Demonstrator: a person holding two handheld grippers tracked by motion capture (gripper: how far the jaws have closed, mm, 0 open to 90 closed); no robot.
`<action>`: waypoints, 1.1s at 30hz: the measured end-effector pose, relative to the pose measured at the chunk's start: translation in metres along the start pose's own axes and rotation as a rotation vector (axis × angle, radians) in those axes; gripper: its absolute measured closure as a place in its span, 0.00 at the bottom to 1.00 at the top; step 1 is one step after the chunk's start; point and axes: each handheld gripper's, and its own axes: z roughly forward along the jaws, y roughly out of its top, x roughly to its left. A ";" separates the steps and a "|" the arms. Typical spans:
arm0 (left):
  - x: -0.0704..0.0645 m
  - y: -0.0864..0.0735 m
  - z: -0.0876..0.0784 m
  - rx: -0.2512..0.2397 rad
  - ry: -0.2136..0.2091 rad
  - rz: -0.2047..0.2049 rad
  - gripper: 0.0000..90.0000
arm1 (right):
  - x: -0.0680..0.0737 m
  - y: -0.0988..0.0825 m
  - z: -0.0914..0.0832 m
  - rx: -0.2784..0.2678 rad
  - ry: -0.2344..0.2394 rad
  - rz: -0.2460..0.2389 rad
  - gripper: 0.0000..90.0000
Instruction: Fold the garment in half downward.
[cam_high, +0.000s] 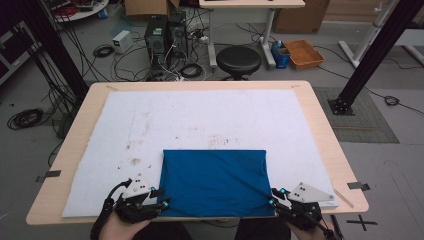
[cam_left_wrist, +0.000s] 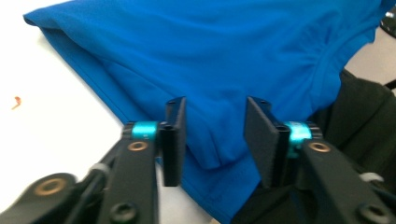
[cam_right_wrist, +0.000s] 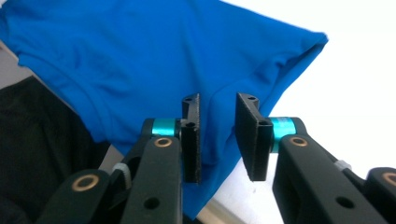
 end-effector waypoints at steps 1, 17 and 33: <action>0.001 0.002 -0.001 -0.004 0.005 0.004 0.59 | -0.001 0.000 0.000 -0.005 -0.001 0.001 0.78; 0.047 0.041 0.006 -0.153 0.030 -0.025 0.43 | -0.039 0.039 0.015 -0.086 -0.085 0.031 0.65; 0.096 0.060 0.060 -0.111 0.186 -0.111 0.43 | -0.093 0.064 0.079 -0.052 -0.176 0.201 0.65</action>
